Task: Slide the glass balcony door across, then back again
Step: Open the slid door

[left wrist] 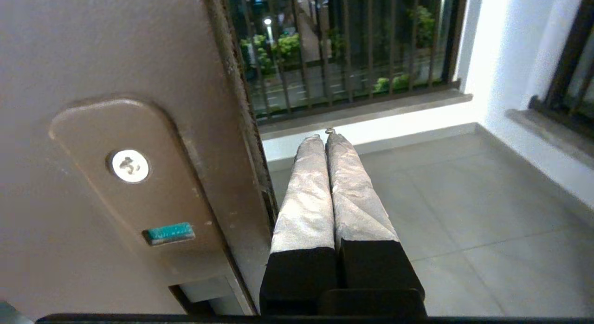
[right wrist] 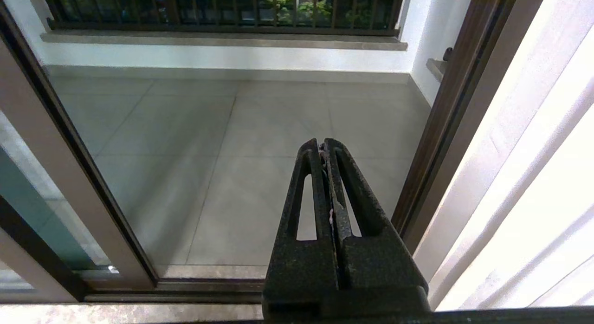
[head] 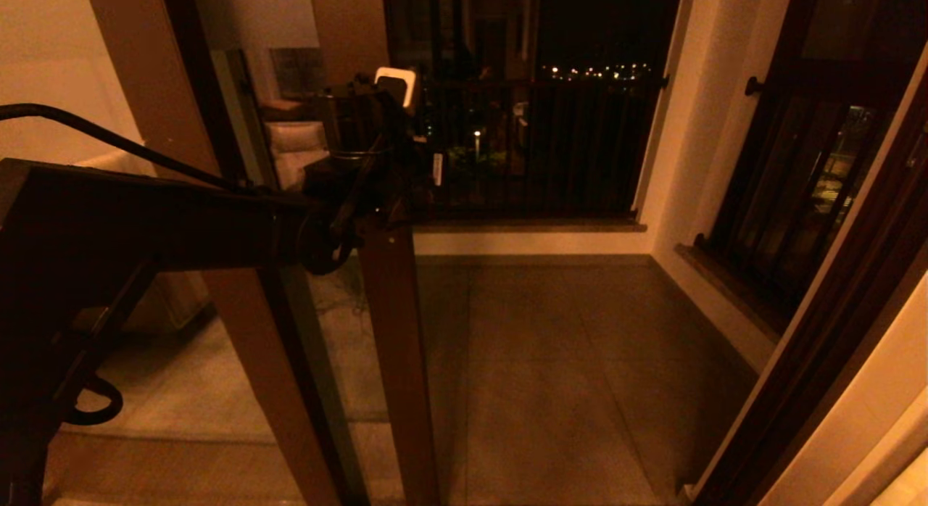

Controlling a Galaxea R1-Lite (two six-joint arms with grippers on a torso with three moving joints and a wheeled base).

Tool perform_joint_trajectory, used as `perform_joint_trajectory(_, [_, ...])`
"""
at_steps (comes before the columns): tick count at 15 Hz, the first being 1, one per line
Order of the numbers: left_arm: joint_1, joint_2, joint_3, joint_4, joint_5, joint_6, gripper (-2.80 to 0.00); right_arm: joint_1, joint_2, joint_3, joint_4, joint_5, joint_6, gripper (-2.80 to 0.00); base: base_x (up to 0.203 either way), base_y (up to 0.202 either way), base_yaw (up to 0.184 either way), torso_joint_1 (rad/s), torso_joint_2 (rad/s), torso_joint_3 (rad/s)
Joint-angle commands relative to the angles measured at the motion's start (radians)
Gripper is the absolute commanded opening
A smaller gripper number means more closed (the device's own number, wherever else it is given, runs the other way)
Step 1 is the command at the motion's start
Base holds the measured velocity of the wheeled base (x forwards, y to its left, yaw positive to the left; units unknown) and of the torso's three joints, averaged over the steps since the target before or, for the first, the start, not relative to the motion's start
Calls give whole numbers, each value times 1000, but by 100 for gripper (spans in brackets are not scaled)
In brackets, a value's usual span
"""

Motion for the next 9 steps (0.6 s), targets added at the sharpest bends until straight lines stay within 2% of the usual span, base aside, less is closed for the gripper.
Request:
perform_joint_trajectory(1, [13,-14,3,-6,7,3,-280,0,1,0,1,1,-1,-280,0,0,0,0,0,0])
perform_joint_trajectory(9, [49,-52,53,-6,5,16,-280,0,1,0,1,1,-1,-280,0,0,0,0,0,0])
